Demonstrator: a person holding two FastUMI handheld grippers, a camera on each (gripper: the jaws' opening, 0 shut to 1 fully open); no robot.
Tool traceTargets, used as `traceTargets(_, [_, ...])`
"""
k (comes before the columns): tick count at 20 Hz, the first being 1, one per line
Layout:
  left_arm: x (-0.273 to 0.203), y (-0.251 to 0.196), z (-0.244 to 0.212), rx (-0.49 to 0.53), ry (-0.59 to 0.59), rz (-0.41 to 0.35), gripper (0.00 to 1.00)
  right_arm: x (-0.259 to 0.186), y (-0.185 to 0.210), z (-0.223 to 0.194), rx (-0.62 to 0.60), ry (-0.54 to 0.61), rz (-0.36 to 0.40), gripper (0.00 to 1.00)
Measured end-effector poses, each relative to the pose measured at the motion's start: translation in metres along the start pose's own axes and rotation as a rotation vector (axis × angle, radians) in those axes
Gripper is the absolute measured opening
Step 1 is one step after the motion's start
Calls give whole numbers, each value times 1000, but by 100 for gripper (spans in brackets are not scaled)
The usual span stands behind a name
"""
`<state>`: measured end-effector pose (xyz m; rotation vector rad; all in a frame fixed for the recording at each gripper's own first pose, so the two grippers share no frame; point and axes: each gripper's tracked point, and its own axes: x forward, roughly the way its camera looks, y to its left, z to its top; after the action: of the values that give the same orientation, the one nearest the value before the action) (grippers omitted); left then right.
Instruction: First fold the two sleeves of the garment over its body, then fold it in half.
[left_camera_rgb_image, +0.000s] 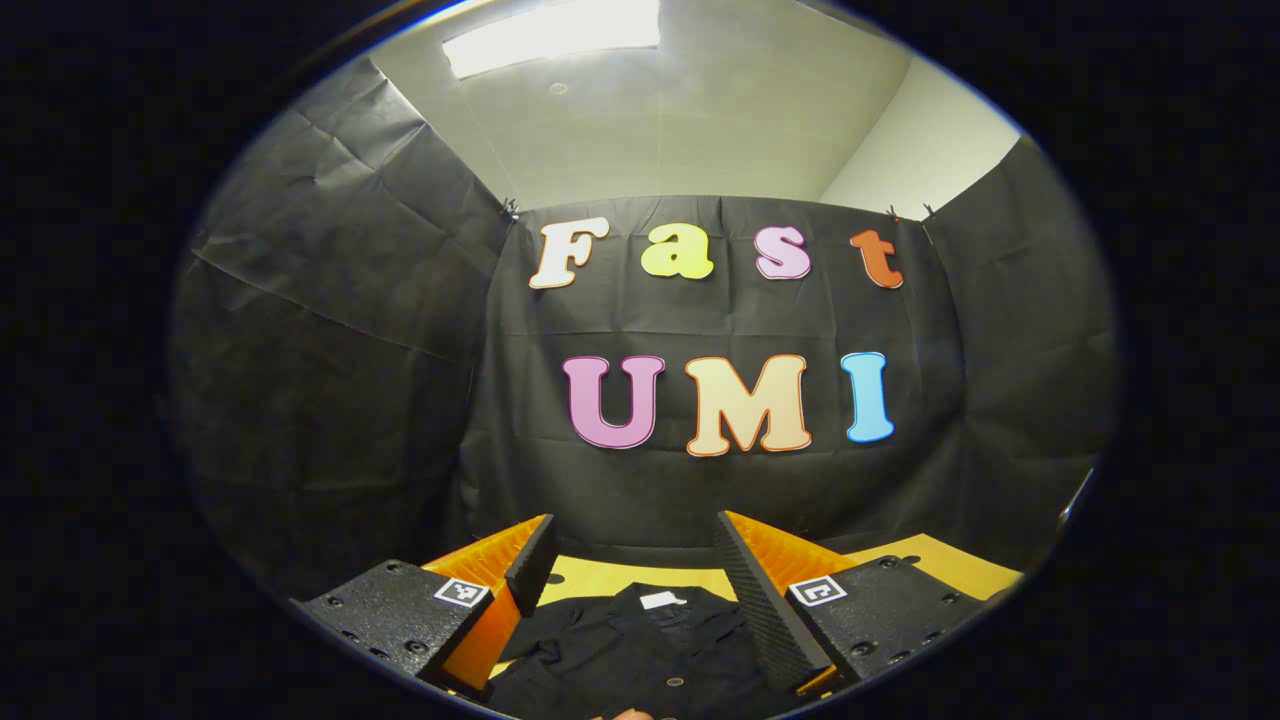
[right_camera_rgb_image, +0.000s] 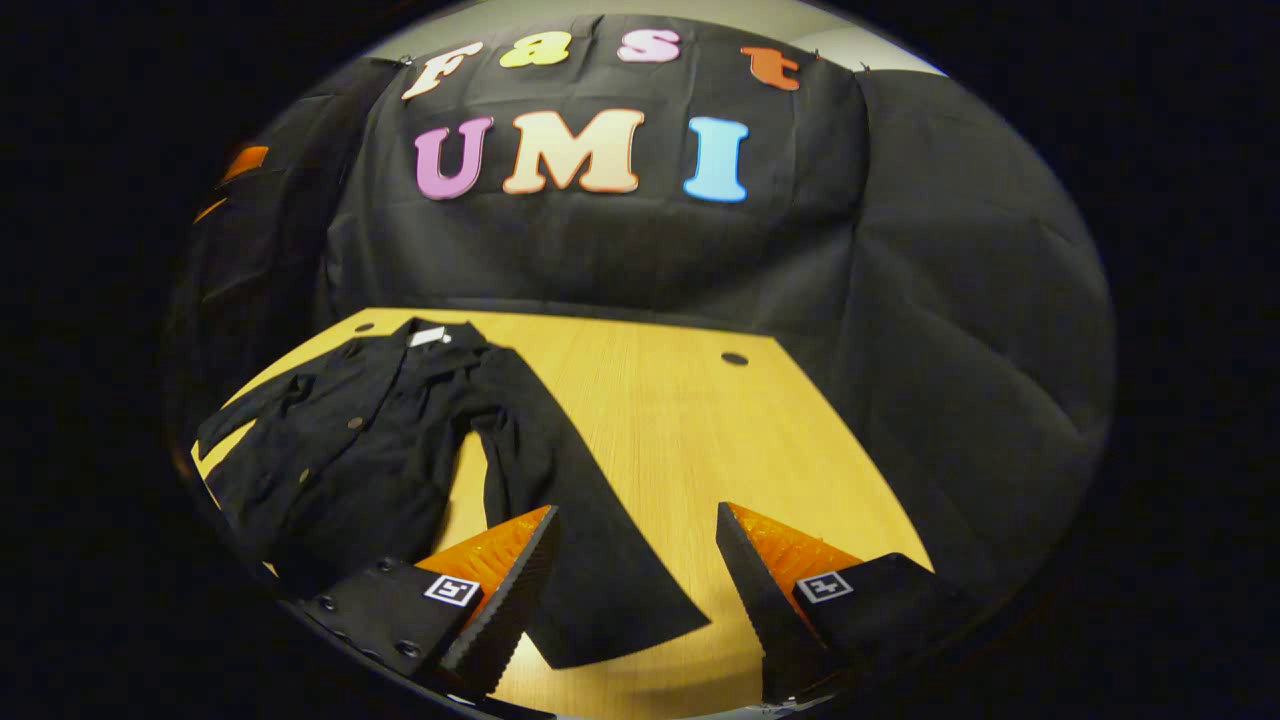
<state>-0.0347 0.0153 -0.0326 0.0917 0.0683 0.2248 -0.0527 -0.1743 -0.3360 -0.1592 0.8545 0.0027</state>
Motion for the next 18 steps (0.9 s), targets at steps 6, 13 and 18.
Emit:
traceTargets(6, [-13,4,-3,19,20,38,92,21,-2,-70,-14,215,40,99])
traceTargets(13, [-18,19,-1,35,35,78,92,26,10,-87,12,246,113,71])
traceTargets(18, [-14,32,-5,34,27,73,93,27,8,-86,83,223,49,14])
